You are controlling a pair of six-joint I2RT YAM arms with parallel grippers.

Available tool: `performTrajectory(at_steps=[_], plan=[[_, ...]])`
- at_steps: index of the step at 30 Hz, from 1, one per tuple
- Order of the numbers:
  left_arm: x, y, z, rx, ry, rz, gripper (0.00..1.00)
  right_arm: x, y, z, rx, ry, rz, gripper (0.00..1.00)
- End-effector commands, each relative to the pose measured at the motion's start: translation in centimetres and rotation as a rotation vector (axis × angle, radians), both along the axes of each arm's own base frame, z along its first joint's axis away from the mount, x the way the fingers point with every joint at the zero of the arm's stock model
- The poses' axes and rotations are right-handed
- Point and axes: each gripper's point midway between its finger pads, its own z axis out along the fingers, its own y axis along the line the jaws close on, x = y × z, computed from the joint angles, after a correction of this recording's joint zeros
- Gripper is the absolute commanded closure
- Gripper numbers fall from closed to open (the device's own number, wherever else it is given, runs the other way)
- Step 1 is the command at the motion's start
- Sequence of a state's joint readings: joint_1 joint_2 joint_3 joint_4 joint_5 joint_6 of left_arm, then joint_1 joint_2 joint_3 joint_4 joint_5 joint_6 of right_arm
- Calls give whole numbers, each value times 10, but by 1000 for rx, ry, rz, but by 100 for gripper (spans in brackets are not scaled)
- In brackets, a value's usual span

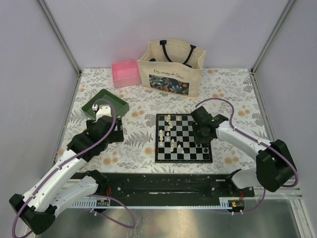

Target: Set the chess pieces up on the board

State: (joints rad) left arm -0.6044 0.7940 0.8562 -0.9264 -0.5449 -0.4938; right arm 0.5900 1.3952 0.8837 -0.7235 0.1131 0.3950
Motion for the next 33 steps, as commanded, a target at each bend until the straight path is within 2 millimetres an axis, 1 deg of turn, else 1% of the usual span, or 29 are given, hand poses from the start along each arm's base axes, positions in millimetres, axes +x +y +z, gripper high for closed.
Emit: performTrajectory(at_steps=[1,4,7,12,16,24,28,33], plan=[[6,-5,14,-33,-45,-12,1,6,25,32,96,-77,64,62],[6,-5,14,-33,-45,-12,1,-2,37,32,127,-63,83,62],[6,-5,15,-33,-46,-12,1,-11,48,26,146,-40,98,62],[6,-5,15,-34,-46,-13,1,-22,61,14,155,3,122,62],[6,-5,14,-31,-45,-13,1,-26,68,10,152,16,138,62],[6,-5,14,-32,-44,-12,1,-30,70,2,120,55,155,62],[6,-5,15,-35,-49,-11,1,-31,66,-3,96,66,151,63],[6,-5,14,-31,-43,-12,1,-31,66,-6,91,66,150,66]])
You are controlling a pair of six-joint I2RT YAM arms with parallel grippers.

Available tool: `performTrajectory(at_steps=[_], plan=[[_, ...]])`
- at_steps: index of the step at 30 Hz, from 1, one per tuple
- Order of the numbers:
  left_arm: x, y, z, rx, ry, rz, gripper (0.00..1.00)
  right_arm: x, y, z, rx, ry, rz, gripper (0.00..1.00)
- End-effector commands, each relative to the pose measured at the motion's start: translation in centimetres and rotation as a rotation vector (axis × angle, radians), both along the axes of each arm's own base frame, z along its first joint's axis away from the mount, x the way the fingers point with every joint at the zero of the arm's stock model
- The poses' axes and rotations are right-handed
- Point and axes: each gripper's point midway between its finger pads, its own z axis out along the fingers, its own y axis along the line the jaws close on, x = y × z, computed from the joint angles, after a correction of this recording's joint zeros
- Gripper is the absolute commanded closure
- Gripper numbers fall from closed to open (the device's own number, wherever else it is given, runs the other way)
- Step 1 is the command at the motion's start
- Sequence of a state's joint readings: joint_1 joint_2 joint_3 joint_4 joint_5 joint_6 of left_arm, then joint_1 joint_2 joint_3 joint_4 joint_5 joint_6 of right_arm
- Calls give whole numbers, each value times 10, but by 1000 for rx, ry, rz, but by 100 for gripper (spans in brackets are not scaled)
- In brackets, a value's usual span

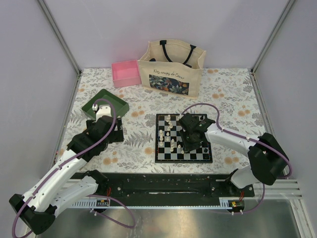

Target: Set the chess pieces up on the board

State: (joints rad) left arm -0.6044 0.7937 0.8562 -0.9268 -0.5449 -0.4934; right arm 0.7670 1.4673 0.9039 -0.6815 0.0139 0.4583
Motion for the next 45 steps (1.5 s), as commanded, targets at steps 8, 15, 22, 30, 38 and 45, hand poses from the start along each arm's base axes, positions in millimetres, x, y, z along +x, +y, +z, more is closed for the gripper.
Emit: performTrajectory(at_steps=[8,15,22,30,38,45], plan=[[6,-5,14,-31,-45,-11,1,7,3,1,-22,-25,6,77],[6,-5,14,-30,-45,-10,1,3,-20,8,-71,-76,-36,81],[6,-6,14,-35,-44,-16,1,-9,-42,6,-98,-99,-83,81],[6,-6,14,-37,-45,-15,1,0,-55,3,-136,-119,-111,81],[7,-6,12,-29,-35,-14,1,11,-62,1,-118,-118,-145,80],[7,-6,12,-23,-32,-13,1,9,-63,-4,-116,-96,-146,80]])
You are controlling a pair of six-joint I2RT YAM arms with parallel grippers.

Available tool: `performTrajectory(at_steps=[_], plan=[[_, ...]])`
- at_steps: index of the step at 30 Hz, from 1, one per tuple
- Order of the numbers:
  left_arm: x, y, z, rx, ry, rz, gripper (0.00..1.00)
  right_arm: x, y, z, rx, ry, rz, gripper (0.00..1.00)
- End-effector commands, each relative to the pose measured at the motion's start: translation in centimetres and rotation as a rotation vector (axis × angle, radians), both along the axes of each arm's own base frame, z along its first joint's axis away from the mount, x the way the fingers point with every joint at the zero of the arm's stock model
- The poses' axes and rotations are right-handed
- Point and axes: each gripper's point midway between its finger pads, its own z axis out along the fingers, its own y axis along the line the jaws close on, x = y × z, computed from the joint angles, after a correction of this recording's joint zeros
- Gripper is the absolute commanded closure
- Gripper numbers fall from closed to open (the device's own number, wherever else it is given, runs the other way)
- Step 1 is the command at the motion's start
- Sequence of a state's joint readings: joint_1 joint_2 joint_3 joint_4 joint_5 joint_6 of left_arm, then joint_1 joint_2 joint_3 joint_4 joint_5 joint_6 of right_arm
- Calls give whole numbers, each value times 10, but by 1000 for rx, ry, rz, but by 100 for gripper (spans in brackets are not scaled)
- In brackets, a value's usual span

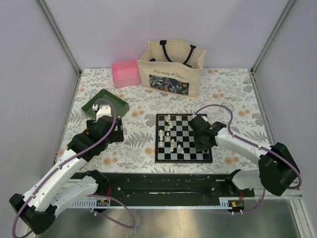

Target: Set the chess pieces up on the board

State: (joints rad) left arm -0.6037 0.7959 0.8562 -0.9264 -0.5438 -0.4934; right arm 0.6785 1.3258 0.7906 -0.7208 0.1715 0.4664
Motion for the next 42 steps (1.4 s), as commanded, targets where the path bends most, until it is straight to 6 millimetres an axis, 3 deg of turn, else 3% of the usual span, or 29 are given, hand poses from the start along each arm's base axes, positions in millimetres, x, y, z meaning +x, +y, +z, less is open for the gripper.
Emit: performTrajectory(at_steps=[1,6,11,16,23,29,42], plan=[[7,-6,13,-24,-36,-13,1,2,-1,-4,0,-1,3,80],[7,-6,13,-30,-40,-13,1,2,-1,-8,-3,8,1,76],[7,-6,13,-28,-37,-15,1,5,3,-1,12,-4,10,64],[6,-5,13,-32,-41,-12,1,9,14,22,82,-41,36,59],[6,-6,14,-33,-45,-13,1,14,49,51,221,-85,90,57],[6,-5,14,-32,-43,-11,1,25,68,38,212,-51,106,57],[6,-5,15,-34,-50,-11,1,40,96,32,215,-33,119,56]])
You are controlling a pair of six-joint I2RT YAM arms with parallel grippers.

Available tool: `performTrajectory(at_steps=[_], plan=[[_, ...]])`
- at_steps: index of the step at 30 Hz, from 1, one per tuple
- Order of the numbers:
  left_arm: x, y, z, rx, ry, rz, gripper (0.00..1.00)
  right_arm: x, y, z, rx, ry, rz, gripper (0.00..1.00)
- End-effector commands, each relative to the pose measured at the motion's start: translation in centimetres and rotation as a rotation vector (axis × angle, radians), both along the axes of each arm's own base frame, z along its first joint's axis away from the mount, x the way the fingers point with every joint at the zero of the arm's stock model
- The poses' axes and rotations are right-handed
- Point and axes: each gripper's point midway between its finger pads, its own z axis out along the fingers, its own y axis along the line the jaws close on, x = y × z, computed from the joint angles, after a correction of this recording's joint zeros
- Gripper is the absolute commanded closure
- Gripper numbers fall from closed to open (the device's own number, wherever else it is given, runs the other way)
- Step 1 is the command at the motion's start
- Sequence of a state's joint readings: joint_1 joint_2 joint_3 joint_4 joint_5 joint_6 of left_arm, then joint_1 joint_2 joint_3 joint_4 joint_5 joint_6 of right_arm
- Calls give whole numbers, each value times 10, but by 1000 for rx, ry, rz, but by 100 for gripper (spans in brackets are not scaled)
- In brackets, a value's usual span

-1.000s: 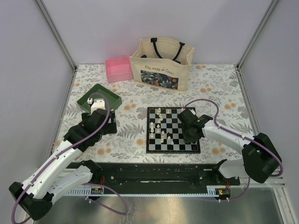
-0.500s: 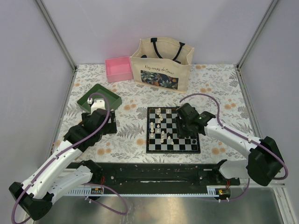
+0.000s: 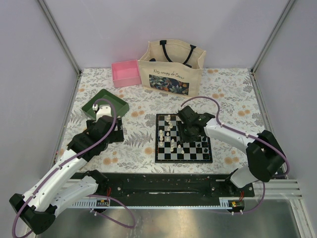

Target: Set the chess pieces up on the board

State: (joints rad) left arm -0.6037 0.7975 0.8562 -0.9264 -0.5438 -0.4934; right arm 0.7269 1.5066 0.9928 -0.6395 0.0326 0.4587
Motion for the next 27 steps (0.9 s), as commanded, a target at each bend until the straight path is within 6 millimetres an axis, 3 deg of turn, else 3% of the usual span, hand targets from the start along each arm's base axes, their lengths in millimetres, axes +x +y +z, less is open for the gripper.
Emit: performTrajectory(at_steps=[1,8,19,27], plan=[[6,-5,16,-36,-53,-13,1,9,21,11,52,-30,12,56],[5,-5,17,-38,-56,-13,1,13,27,-2,42,-14,11,56],[6,-5,17,-40,-59,-11,1,20,34,0,39,-25,10,56],[5,-4,17,-38,-56,-11,1,22,35,-8,19,-8,10,62]])
